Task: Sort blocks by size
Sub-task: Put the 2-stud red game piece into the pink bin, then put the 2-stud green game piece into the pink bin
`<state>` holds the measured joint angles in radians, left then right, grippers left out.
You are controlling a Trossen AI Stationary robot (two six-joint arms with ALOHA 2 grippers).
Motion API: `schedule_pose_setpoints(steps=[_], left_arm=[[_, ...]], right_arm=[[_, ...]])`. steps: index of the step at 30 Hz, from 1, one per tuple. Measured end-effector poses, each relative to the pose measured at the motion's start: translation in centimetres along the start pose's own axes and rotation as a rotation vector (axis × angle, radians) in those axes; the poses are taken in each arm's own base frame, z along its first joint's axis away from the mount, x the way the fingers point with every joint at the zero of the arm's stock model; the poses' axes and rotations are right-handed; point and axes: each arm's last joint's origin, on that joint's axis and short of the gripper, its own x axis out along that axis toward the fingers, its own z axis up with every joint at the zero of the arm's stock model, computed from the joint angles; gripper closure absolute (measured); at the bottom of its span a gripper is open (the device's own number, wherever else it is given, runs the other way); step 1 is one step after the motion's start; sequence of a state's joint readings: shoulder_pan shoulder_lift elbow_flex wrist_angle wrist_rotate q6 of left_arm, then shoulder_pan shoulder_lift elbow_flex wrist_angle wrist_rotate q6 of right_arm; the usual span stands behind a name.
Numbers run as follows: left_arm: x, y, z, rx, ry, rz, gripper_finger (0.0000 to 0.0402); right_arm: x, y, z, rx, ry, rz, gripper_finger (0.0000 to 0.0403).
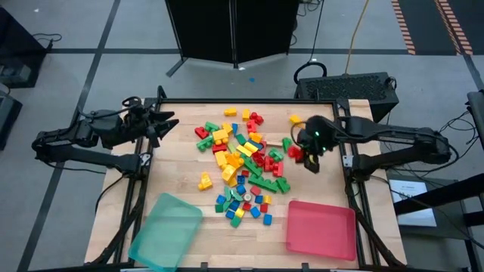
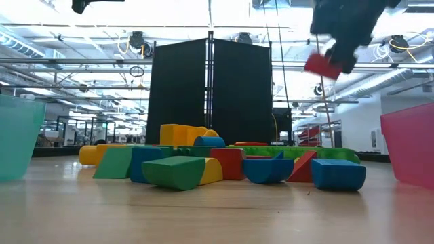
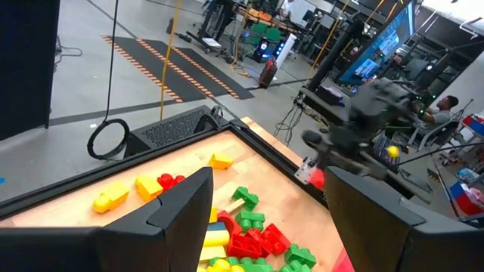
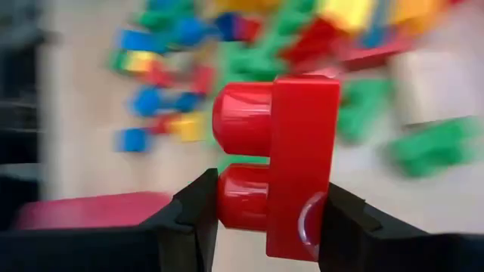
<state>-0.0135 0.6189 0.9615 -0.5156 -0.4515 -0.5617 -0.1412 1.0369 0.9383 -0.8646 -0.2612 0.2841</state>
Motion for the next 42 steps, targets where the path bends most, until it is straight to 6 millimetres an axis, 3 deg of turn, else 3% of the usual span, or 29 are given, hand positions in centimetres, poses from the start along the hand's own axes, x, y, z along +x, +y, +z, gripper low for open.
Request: schedule_pose_setpoints(steps=[9, 16, 25, 30, 36, 42], left_arm=[[0.0, 0.0, 0.0, 0.000, 0.000, 0.000, 0.0146], [0.0, 0.0, 0.0, 0.002, 0.001, 0.001, 0.0146], [0.0, 0.0, 0.0, 0.002, 0.001, 0.001, 0.0146], [0.0, 0.0, 0.0, 0.002, 0.001, 0.001, 0.0146], [0.0, 0.0, 0.0, 0.002, 0.002, 0.001, 0.0146], [0.0, 0.0, 0.0, 0.016, 0.002, 0.001, 0.0146]], right_arm=[[0.6, 7.9, -3.9, 0.118, 0.155, 0.201, 0.0255], [3.9, 11.6, -6.5, 0.095, 0.271, 0.120, 0.0255], [9.6, 13.5, -9.5, 0.012, 0.487, -0.023, 0.0255], [11.3, 13.6, -10.0, 0.032, 0.532, -0.064, 0.0196], [11.3, 13.5, -9.4, 0.128, 0.502, -0.052, 0.0159], [8.1, 13.0, -6.1, 0.197, 0.296, -0.050, 0.0173]])
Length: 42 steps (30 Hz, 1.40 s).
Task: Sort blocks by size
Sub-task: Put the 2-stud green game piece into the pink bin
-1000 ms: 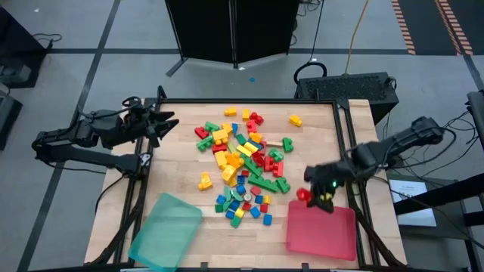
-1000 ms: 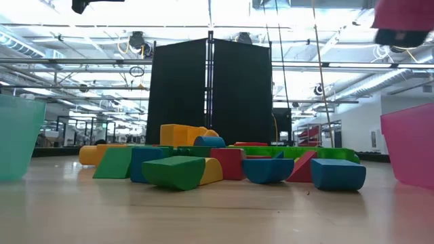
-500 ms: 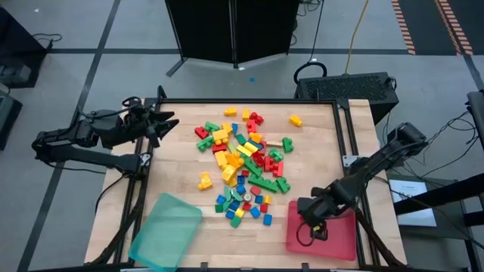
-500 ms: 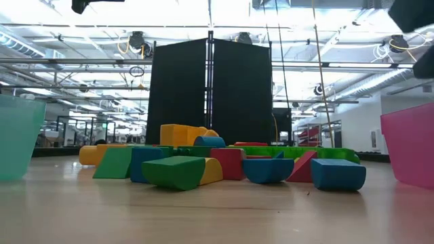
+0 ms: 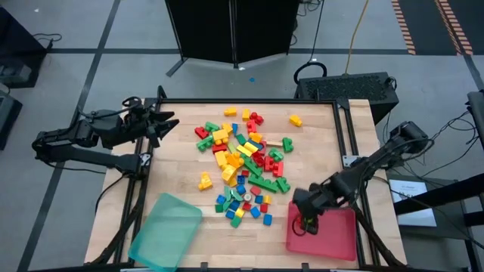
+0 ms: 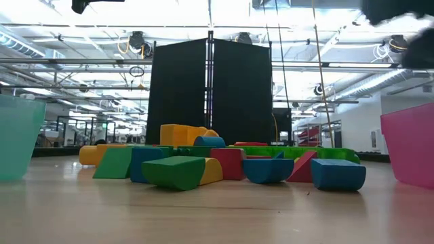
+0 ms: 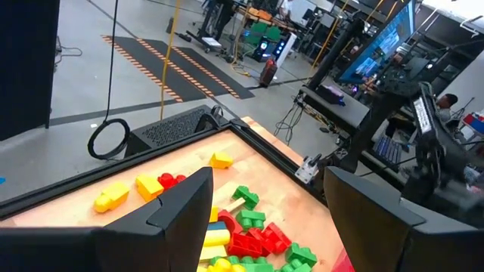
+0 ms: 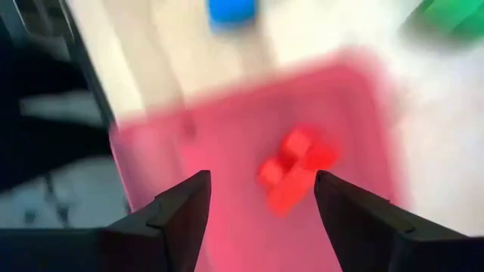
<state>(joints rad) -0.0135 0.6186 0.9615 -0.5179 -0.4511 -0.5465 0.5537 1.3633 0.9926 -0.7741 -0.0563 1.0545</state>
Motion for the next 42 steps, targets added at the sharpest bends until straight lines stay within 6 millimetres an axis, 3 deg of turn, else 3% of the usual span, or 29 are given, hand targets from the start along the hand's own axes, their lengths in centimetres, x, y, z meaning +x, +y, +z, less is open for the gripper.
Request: schedule_pose_setpoints(steps=[4, 7, 12, 23, 39, 42], left_arm=[[0.0, 0.0, 0.0, 0.011, 0.001, 0.000, 0.0146], [0.0, 0.0, 0.0, 0.010, 0.001, 0.000, 0.0146], [0.0, 0.0, 0.0, 0.005, 0.000, 0.000, 0.0146], [0.0, 0.0, 0.0, 0.006, 0.002, -0.001, 0.0146], [0.0, 0.0, 0.0, 0.010, 0.003, -0.004, 0.0146], [0.0, 0.0, 0.0, 0.010, 0.003, -0.004, 0.0146]], right_arm=[[-2.9, -1.0, 2.6, 0.010, -0.256, -0.096, 0.0182], [-3.2, -2.8, 4.3, 0.076, -0.294, -0.200, 0.0184], [-0.9, -5.0, 6.1, 0.181, -0.216, -0.270, 0.0182], [4.1, -6.3, 8.5, 0.246, -0.083, -0.316, 0.0181], [9.0, -7.2, 9.5, 0.205, 0.009, -0.367, 0.0182], [9.6, -7.4, 9.4, 0.206, 0.029, -0.386, 0.0200]])
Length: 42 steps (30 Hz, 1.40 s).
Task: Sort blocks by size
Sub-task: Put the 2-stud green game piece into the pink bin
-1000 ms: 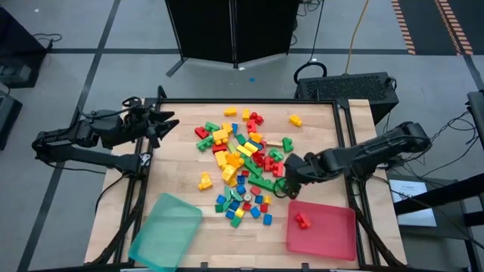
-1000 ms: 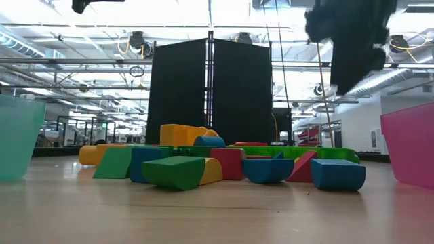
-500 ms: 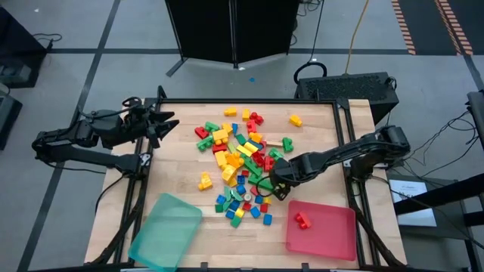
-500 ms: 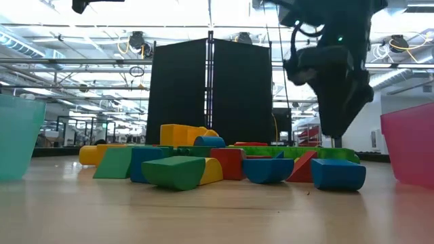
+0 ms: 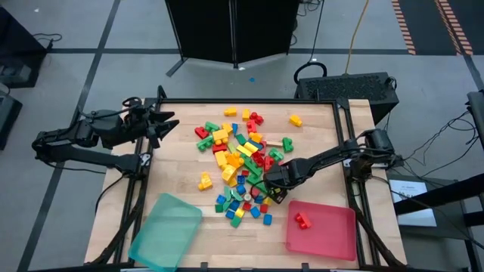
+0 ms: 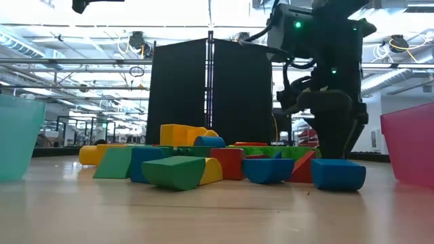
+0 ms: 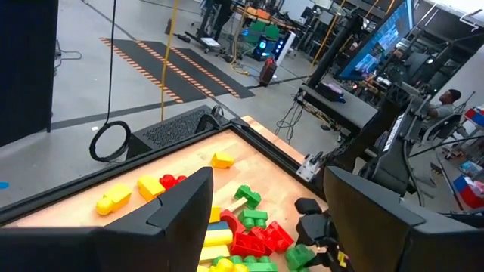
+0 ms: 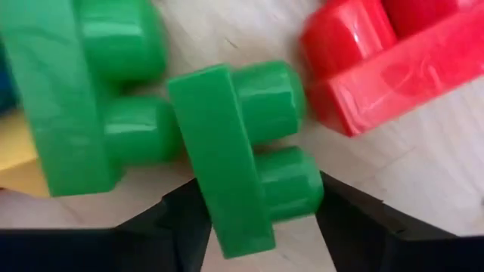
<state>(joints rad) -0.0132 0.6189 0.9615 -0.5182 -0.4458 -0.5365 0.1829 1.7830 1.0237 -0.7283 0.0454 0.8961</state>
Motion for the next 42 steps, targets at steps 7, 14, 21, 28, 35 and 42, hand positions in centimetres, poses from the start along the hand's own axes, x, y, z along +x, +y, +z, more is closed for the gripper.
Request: schedule_pose_setpoints(steps=[7, 14, 21, 28, 35, 42], left_arm=[[0.0, 0.0, 0.0, -0.001, 0.000, 0.000, 0.0146], [0.0, 0.0, 0.0, 0.000, -0.001, -0.001, 0.0146], [0.0, 0.0, 0.0, -0.001, -0.003, -0.002, 0.0146], [0.0, 0.0, 0.0, 0.002, -0.002, 0.000, 0.0146], [0.1, 0.0, 0.0, 0.004, -0.008, 0.016, 0.0146], [0.2, 0.0, 0.0, 0.006, -0.010, 0.029, 0.0146]], right_arm=[[-0.5, -0.2, -0.1, -0.007, -0.003, 0.000, 0.0250], [-3.5, -0.8, -0.4, 0.004, -0.047, 0.060, 0.0250], [-9.4, -0.9, -2.9, -0.038, -0.103, 0.295, 0.0250], [-13.1, 0.4, -9.2, -0.108, -0.015, 0.480, 0.0250], [-12.6, 1.5, -14.5, -0.093, 0.139, 0.401, 0.0250], [-10.3, 2.5, -16.4, -0.120, 0.212, 0.256, 0.0240]])
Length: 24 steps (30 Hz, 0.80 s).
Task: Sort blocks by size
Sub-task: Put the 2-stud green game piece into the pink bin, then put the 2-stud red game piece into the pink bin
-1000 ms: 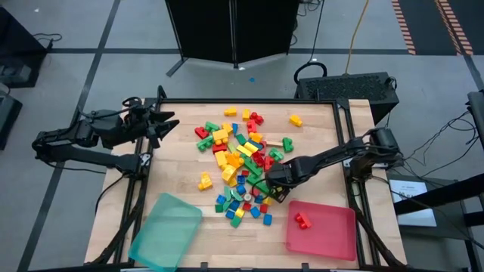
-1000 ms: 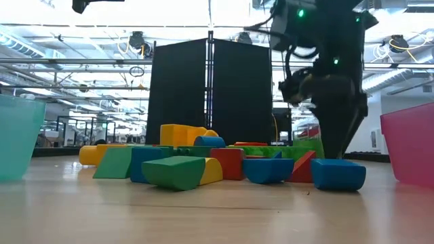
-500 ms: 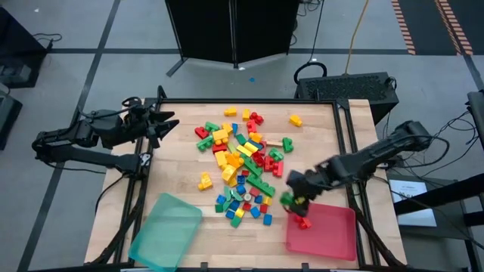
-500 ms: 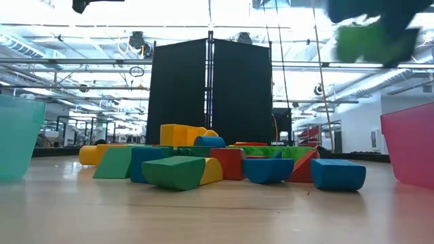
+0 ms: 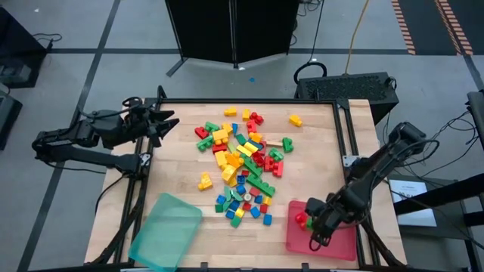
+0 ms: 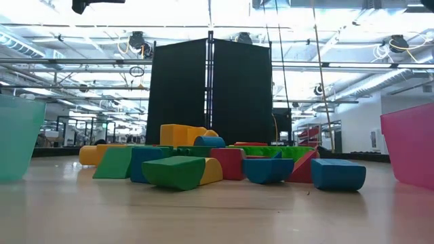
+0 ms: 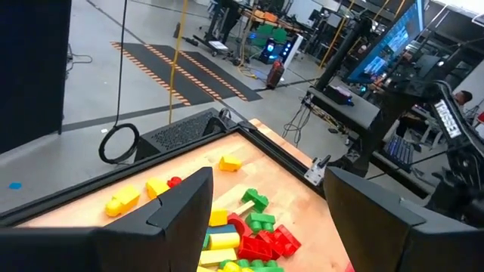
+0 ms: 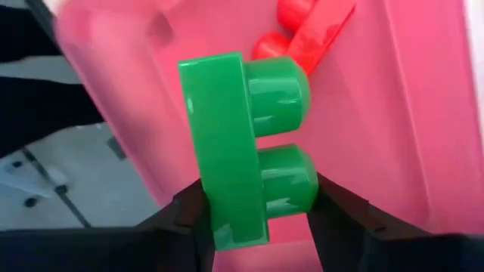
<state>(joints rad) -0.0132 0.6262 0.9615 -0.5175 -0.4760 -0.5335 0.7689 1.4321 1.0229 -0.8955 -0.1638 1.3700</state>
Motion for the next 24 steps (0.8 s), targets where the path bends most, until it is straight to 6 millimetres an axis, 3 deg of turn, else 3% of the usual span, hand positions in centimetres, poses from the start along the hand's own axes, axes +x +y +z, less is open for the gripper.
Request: schedule_pose_setpoints(steps=[5, 8, 13, 17, 24], left_arm=[[0.0, 0.0, 0.0, 0.001, 0.001, 0.001, 0.0146], [0.1, 0.0, 0.0, 0.002, 0.002, 0.002, 0.0146], [0.2, -0.1, -0.1, 0.003, 0.005, 0.003, 0.0146], [0.2, -0.1, -0.1, 0.003, 0.004, 0.003, 0.0146], [0.2, -0.1, -0.1, 0.003, 0.004, 0.003, 0.0146]], right_arm=[[0.9, 0.0, 0.6, 0.037, 0.009, -0.046, 0.0092], [0.7, -0.1, 1.1, 0.073, 0.026, -0.035, 0.0040], [-0.3, -0.3, 2.3, 0.111, 0.018, 0.042, 0.0035], [-2.4, -0.6, 4.3, 0.135, -0.123, 0.156, 0.0053], [-5.4, -4.5, 10.1, 0.266, -0.493, 0.064, 0.0063]])
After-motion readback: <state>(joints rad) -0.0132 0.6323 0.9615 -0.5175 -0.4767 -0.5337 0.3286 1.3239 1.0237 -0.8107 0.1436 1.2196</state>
